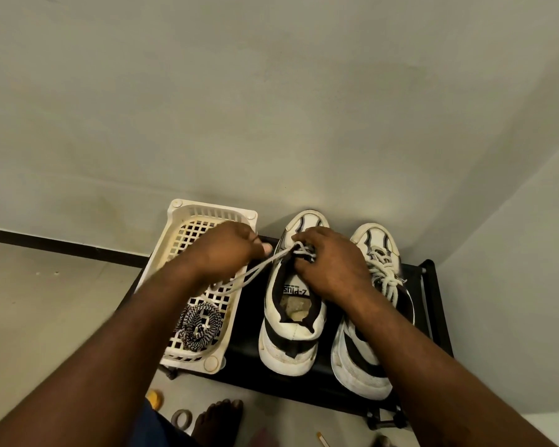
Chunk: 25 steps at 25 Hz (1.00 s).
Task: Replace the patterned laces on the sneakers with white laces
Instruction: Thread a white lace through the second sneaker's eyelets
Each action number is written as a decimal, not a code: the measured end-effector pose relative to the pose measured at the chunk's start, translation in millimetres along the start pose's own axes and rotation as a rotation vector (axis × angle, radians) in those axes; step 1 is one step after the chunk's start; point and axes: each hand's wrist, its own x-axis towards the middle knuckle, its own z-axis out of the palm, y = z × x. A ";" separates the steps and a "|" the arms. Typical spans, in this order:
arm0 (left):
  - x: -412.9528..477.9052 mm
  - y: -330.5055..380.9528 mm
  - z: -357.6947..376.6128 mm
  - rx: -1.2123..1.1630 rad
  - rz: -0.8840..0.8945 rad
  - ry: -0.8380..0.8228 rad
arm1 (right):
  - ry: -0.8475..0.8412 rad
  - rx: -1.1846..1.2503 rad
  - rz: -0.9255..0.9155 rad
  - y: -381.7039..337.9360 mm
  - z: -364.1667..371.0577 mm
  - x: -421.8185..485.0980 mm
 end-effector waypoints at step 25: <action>31.5 -4.3 26.1 0.301 0.090 0.122 | 0.107 0.606 0.188 3.5 -32.3 -5.1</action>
